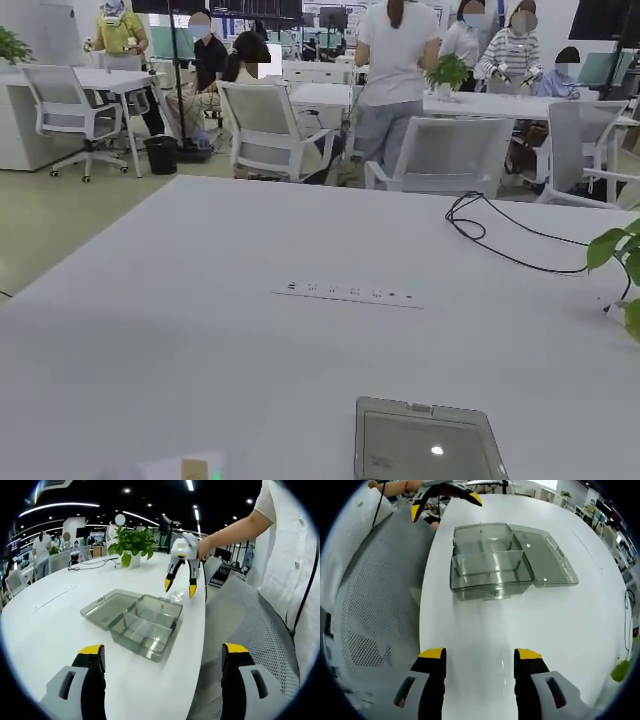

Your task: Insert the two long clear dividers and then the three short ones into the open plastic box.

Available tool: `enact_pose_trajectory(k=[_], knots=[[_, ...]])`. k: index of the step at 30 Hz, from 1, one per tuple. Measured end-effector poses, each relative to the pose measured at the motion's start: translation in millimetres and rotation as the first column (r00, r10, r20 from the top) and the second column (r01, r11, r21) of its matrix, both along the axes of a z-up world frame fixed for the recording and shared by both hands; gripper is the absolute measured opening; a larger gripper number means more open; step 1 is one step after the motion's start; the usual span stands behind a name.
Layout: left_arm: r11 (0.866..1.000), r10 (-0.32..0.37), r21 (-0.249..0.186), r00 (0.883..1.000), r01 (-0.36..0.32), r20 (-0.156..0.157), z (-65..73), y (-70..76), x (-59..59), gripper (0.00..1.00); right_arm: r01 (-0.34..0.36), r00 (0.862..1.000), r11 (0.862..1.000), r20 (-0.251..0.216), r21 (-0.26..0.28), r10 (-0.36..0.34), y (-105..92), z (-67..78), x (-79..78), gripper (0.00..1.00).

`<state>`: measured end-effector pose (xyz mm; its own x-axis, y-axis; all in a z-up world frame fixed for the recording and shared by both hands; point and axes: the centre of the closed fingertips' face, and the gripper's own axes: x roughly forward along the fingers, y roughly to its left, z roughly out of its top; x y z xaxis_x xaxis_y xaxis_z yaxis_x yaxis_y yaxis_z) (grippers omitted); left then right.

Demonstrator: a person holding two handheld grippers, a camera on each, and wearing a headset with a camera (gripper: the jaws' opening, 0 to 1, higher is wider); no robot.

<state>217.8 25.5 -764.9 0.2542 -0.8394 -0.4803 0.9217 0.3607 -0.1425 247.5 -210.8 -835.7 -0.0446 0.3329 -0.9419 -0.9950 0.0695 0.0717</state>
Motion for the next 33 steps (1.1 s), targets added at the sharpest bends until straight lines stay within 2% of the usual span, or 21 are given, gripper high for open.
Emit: enact_pose_trajectory(k=[6,13,19,24,26,33], knots=[[1.0,0.003,-0.003,1.0,-0.003,-0.003,0.3,0.5,1.7,0.99,-0.042,0.999,0.998,0.01,-0.046,0.042,-6.0,-14.5,1.0,0.51],[1.0,0.004,-0.007,1.0,-0.004,-0.005,0.0,-0.1,3.0,0.98,-0.093,0.995,0.992,0.032,-0.091,0.096,-11.8,-23.6,0.9,0.46],[1.0,0.006,-0.009,1.0,-0.006,-0.007,-0.4,1.0,3.1,0.97,-0.129,0.988,0.985,0.073,-0.115,0.137,-12.7,-23.8,3.6,0.42],[1.0,0.01,-0.01,1.0,-0.01,-0.01,-1.1,2.2,2.1,0.97,-0.138,0.986,0.983,0.073,-0.118,0.147,-11.9,-23.1,2.1,0.39],[1.0,0.009,-0.009,1.0,-0.01,-0.01,-1.2,2.5,1.8,0.97,-0.144,0.985,0.982,0.074,-0.12,0.153,-12.1,-22.9,2.4,0.34],[1.0,0.01,-0.009,1.0,-0.01,-0.01,-0.4,3.5,1.8,0.96,-0.141,0.986,0.982,0.075,-0.127,0.151,-11.5,-22.9,3.2,0.33]])
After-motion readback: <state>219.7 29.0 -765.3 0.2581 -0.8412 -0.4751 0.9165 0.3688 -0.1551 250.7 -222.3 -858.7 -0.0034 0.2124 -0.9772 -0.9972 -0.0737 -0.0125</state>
